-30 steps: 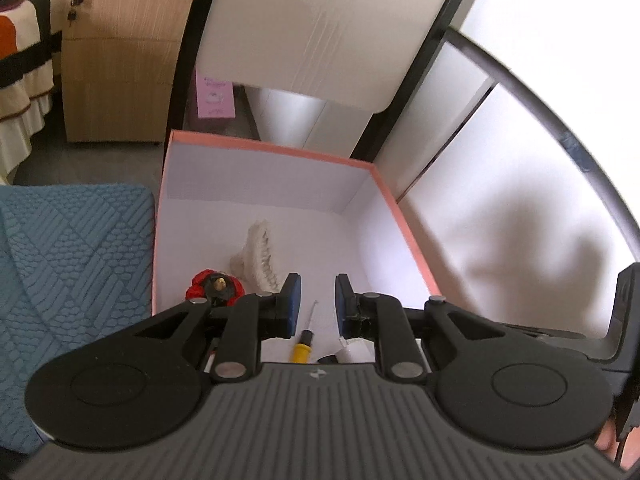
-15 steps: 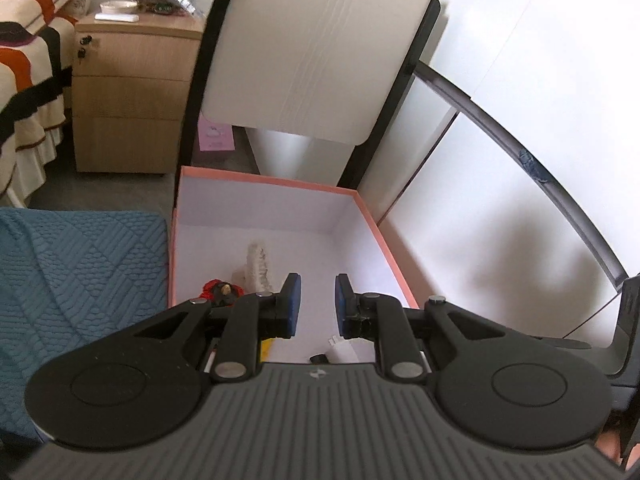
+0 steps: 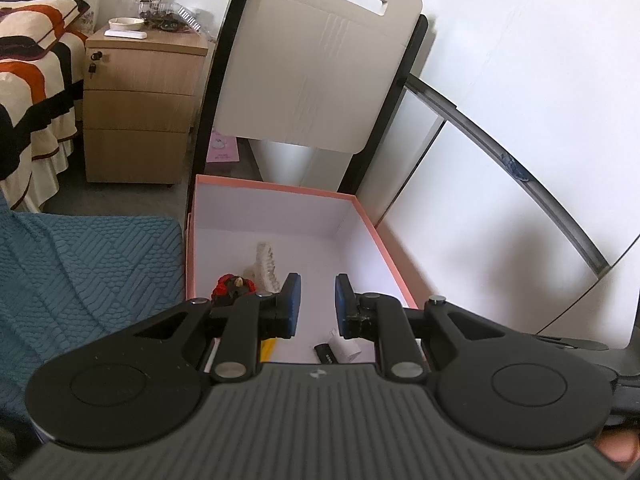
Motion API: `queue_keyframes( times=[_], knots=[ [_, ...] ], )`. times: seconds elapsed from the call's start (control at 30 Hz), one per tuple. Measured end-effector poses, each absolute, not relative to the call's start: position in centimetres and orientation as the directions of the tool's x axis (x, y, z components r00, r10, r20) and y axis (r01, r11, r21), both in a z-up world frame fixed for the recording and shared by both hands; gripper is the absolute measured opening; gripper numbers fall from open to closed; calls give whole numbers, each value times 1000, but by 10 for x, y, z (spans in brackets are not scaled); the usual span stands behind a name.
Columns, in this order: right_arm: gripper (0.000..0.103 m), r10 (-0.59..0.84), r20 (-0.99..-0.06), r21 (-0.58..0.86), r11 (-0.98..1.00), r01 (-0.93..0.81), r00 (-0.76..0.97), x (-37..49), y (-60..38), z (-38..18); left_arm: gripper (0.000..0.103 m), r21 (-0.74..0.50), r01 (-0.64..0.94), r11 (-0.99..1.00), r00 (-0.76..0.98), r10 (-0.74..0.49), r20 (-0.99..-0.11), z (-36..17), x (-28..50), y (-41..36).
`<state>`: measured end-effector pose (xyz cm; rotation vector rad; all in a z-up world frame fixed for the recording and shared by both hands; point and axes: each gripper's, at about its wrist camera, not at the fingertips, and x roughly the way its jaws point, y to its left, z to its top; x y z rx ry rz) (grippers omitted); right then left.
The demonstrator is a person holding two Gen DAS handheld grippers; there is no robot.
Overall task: Organize rigid objects
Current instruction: 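Open both grippers to release the screwdriver and USB stick into the box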
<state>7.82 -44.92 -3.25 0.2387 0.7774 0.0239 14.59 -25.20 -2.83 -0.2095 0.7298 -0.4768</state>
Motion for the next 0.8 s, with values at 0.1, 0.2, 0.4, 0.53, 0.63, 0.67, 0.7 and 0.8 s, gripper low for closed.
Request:
queue_keyframes(
  times=[0.1,0.2,0.4,0.53,0.63,0.67,0.7,0.8],
  knots=[
    [13,103,-687,214,975,64,720,72,-449,-30,20,-346,337,876,649,-482,-588,-29,139,-248],
    [13,98,-682,212,975,68,725,65,-449,-31,20,-338,334,880,650,-475,-593,-30,131,-244],
    [14,67,-677,206,973,102,733,53,-450,-34,29,-351,321,880,657,-473,-587,-32,114,-232],
    [14,59,-680,199,974,107,731,45,-449,-37,42,-335,321,886,670,-462,-581,-30,105,-230],
    [18,46,-683,197,972,124,729,40,-449,-38,59,-322,310,894,682,-445,-581,-29,100,-230],
    [30,38,-684,192,973,129,729,38,-449,-38,66,-319,304,898,687,-439,-579,-29,99,-229],
    [43,30,-681,182,975,130,731,38,-449,-38,70,-314,296,902,696,-429,-577,-29,98,-229],
    [62,8,-680,167,975,144,733,35,-451,-41,84,-285,291,914,709,-405,-577,-28,96,-230]
  ],
)
